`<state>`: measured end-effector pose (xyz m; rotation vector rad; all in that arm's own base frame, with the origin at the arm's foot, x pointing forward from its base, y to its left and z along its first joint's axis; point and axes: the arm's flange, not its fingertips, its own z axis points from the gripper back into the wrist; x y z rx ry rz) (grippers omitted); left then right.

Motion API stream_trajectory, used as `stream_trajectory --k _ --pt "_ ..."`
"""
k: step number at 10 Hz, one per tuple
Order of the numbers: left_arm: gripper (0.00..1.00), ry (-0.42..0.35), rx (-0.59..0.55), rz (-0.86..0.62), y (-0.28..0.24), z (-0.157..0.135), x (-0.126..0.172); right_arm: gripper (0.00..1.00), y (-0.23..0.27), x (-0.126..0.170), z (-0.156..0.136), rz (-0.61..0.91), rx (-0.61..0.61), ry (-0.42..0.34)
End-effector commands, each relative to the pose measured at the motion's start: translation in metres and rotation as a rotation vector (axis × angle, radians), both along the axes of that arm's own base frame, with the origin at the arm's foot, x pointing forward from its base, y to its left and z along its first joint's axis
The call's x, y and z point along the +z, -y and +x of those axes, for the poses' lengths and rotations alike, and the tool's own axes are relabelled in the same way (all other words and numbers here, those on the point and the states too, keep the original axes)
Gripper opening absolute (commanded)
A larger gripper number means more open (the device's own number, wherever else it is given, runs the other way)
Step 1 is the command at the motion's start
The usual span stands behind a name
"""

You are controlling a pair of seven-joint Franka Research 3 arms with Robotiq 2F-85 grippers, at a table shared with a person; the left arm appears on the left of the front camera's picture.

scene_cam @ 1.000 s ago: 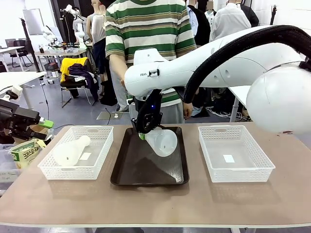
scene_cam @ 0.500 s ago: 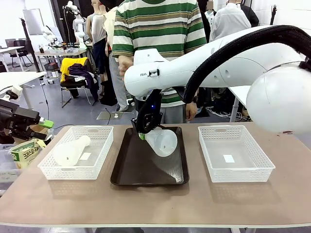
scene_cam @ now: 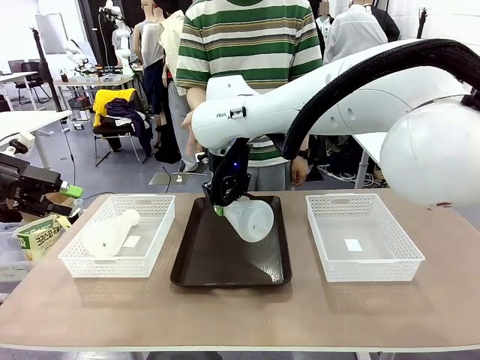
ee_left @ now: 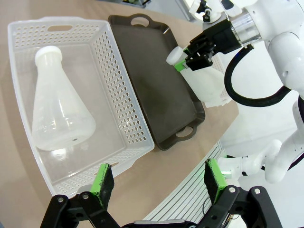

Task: Prepare the laboratory tools.
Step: Place the picked Big flask upright in the Handle tray as instructed by the person.

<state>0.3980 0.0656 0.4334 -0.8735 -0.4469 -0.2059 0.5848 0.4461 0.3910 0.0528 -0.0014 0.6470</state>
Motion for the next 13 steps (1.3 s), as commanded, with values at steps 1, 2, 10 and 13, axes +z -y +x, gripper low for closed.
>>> stream_trajectory --k 1,2,10,13 --pt "1.0 0.013 -0.002 -0.019 -0.001 0.0004 -0.0004 0.0 -0.0004 0.0004 0.0003 0.005 0.0 0.006" --pt "1.0 0.013 -0.002 -0.019 -0.001 0.0004 -0.0004 0.0 -0.0004 0.0004 0.0003 0.005 0.0 0.006" --pt "1.0 0.013 -0.002 -0.019 -0.001 0.0004 -0.0004 0.0 -0.0004 0.0004 0.0003 0.005 0.0 0.006" --pt "1.0 0.013 -0.002 -0.019 -0.001 0.0004 -0.0004 0.0 -0.0004 0.0004 0.0003 0.005 0.0 0.006"
